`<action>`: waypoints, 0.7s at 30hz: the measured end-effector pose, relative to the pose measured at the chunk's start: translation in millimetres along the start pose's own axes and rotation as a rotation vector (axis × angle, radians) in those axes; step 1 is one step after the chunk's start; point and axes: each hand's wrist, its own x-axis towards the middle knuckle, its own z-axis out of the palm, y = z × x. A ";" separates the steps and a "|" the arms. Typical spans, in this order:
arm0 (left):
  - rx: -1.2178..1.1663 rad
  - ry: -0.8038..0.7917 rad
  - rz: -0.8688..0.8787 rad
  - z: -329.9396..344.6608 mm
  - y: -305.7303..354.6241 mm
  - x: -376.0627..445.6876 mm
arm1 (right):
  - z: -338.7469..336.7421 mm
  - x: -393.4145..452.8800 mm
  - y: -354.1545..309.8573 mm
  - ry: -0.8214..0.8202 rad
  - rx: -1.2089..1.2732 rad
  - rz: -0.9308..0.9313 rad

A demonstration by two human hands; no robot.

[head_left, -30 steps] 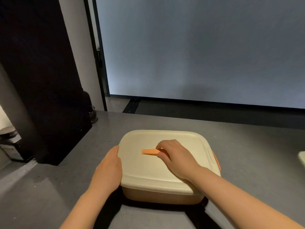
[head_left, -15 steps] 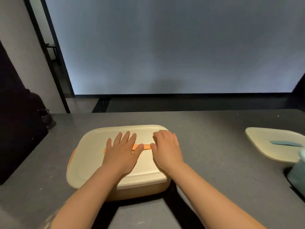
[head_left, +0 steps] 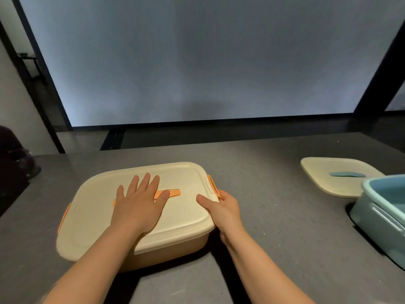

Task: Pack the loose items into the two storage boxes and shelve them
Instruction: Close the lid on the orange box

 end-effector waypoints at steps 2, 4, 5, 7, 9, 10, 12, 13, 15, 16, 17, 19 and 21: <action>0.000 -0.001 0.000 -0.8 -0.1 -0.2 | 1.7 -1.2 1.5 0.022 -0.029 -0.056; -0.011 -0.003 0.000 -1.3 -0.3 -1.1 | 1.6 -2.7 0.4 0.023 -0.071 -0.106; -0.013 0.001 0.001 -1.6 -0.2 -1.5 | 1.4 -3.3 -1.0 0.020 -0.101 -0.130; -0.012 0.006 0.002 -1.7 1.7 -2.1 | -0.1 -4.6 -4.5 0.034 -0.207 -0.179; -0.020 0.005 -0.004 -1.0 2.9 -1.4 | -3.0 -6.3 -10.6 0.036 -0.324 -0.214; -0.026 0.006 -0.007 -0.9 3.2 -1.2 | -5.3 -7.2 -14.2 0.016 -0.357 -0.220; -0.036 0.009 -0.008 -2.4 3.2 -1.3 | -7.4 -7.8 -21.5 -0.041 -0.433 -0.228; -0.067 0.026 -0.011 -4.3 4.0 -2.9 | -5.6 -9.2 -24.0 -0.059 -0.541 -0.239; -0.223 0.121 -0.038 -10.7 6.3 -9.5 | 5.5 -12.9 -23.8 -0.030 -0.945 -0.335; -0.346 0.195 -0.082 -16.2 4.9 -14.3 | 17.2 -17.0 -23.7 -0.028 -1.124 -0.447; -0.462 0.278 -0.134 -21.0 2.3 -19.4 | 29.7 -21.1 -22.9 -0.078 -1.213 -0.557; -0.536 0.440 -0.248 -26.7 -20.8 -33.7 | 64.0 -29.0 -19.2 -0.318 -1.277 -0.667; -0.476 0.482 -0.329 -26.0 -56.0 -49.0 | 92.5 -32.4 -14.3 -0.484 -1.336 -0.719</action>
